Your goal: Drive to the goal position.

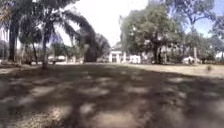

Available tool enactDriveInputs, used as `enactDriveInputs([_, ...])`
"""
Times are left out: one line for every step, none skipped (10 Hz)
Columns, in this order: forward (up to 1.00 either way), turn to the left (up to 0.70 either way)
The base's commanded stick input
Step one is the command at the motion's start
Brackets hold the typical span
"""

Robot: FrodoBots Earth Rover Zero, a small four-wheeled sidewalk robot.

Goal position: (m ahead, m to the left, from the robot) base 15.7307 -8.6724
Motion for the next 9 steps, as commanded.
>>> enactDriveInputs([0.70, 0.00])
enactDriveInputs([0.70, 0.00])
enactDriveInputs([0.70, 0.00])
enactDriveInputs([0.70, 0.00])
enactDriveInputs([0.70, 0.00])
enactDriveInputs([0.70, 0.00])
enactDriveInputs([0.70, 0.00])
enactDriveInputs([0.70, 0.00])
enactDriveInputs([0.70, 0.00])
